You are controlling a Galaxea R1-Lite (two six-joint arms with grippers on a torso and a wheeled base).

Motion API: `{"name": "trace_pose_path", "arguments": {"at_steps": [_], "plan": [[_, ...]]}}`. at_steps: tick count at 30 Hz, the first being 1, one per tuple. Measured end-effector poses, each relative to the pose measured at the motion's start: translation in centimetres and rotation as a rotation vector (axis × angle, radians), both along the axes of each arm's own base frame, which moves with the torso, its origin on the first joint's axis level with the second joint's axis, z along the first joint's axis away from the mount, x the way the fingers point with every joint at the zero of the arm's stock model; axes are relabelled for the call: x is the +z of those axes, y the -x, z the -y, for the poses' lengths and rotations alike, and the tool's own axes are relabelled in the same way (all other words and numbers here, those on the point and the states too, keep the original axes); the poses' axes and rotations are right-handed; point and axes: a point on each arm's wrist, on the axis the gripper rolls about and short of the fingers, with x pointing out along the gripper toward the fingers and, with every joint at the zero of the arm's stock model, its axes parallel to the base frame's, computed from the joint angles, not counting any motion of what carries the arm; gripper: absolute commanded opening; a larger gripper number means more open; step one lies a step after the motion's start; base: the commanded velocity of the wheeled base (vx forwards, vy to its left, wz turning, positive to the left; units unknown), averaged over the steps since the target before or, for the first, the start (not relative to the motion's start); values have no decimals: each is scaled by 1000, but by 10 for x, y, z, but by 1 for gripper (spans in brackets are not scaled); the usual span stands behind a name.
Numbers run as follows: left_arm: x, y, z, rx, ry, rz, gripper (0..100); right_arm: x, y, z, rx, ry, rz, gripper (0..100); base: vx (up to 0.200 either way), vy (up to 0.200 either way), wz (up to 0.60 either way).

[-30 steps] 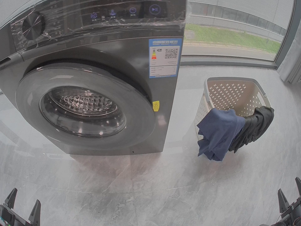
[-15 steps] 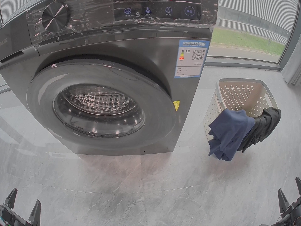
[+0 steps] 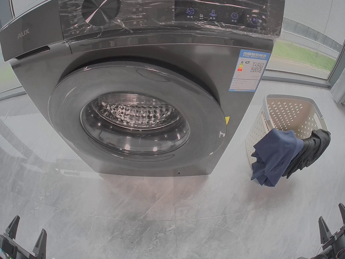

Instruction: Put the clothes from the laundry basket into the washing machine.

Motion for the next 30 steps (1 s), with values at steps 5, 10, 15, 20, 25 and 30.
{"name": "trace_pose_path", "arguments": {"at_steps": [5, 10, 15, 20, 25, 30], "plan": [[0, 0, 0, 0, 0, 0, 100, 0, 0, 0, 1, 0, 0, 100, 0, 40, 0], [0, 0, 0, 0, 0, 0, 100, 0, 0, 0, 1, 0, 0, 100, 0, 200, 0], [0, 0, 0, 0, 0, 0, 100, 0, 0, 0, 1, 0, 0, 100, 0, 200, 0], [0, 0, 0, 0, 0, 0, 100, 0, 0, 0, 0, 0, 0, 100, 0, 40, 0], [0, 0, 0, 0, 0, 0, 100, 0, 0, 0, 0, -1, 0, 100, 0, 0, 0], [0, 0, 0, 0, 0, 0, 100, 0, 0, 0, -1, -2, 0, 100, 0, 0, 0]]}}
